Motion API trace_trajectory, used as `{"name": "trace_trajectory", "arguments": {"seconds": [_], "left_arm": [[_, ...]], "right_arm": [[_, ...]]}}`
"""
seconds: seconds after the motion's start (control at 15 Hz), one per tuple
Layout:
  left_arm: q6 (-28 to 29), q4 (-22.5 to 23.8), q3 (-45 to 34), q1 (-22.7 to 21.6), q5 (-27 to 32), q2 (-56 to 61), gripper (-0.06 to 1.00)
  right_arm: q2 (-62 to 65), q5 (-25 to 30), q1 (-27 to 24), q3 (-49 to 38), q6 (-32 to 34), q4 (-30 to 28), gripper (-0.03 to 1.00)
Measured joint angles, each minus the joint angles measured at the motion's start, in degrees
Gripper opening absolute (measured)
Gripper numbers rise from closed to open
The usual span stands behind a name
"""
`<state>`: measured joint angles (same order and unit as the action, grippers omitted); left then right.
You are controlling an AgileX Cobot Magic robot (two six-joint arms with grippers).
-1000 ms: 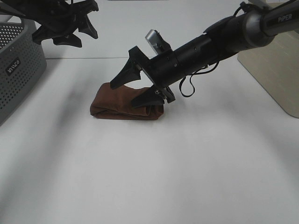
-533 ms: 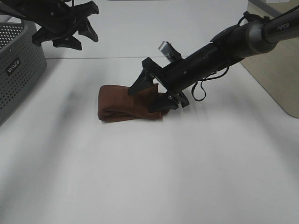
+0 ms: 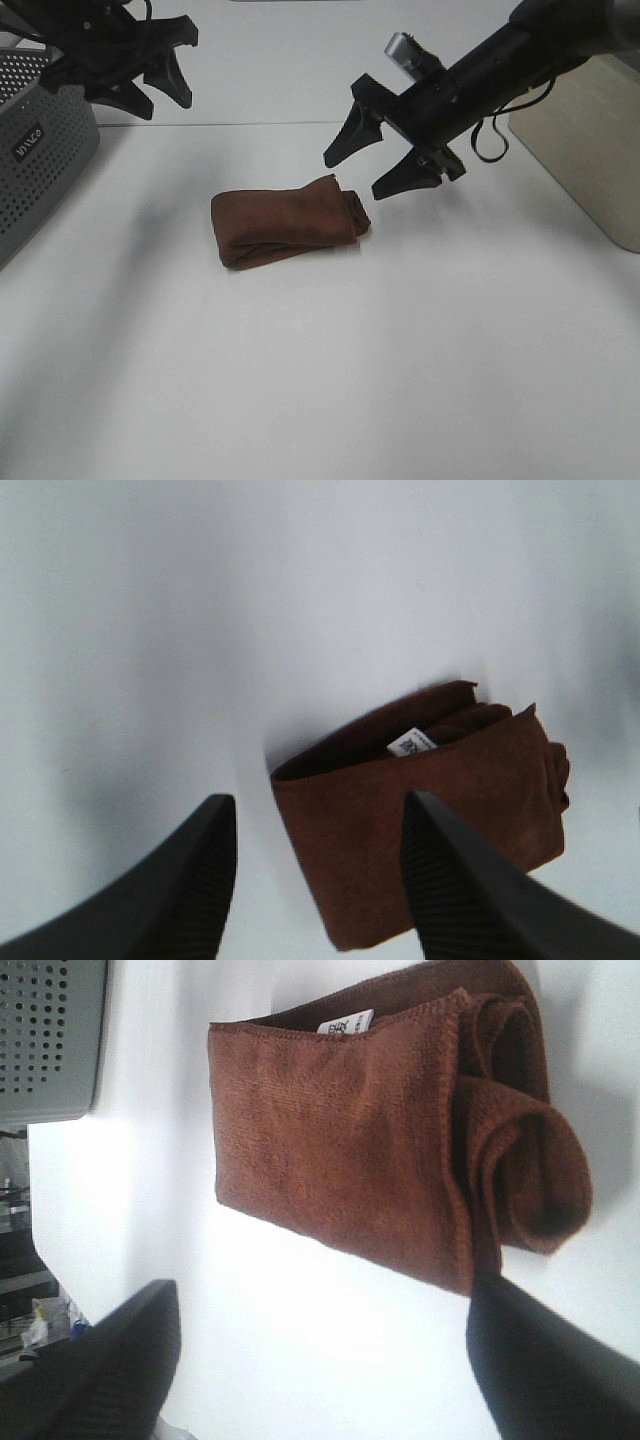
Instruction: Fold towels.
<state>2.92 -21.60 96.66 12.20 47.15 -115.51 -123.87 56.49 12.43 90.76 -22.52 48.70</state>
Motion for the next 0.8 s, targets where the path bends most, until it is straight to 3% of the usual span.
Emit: {"name": "trace_trajectory", "arguments": {"seconds": [0.2, 0.27, 0.4, 0.6, 0.8], "left_arm": [[0.7, 6.4, 0.0, 0.0, 5.8, 6.2, 0.49], [1.0, 9.2, 0.0, 0.0, 9.2, 10.8, 0.49], [1.4, 12.1, 0.0, 0.0, 13.6, 16.2, 0.49], [3.2, 18.4, -0.1, 0.0, 20.6, 23.2, 0.49], [4.3, 22.1, -6.8, 0.0, 22.0, 33.5, 0.49]], "right_arm": [[8.0, 2.1, 0.0, 0.0, 8.1, -11.1, 0.74], [13.1, 4.8, 0.0, 0.0, 12.8, -18.0, 0.74], [18.6, 8.0, 0.0, 0.0, 16.0, -24.5, 0.74], [26.1, 12.4, 0.0, -0.5, 19.7, -32.1, 0.74], [35.2, 12.6, 0.0, -6.6, 21.8, -37.5, 0.74]]}}
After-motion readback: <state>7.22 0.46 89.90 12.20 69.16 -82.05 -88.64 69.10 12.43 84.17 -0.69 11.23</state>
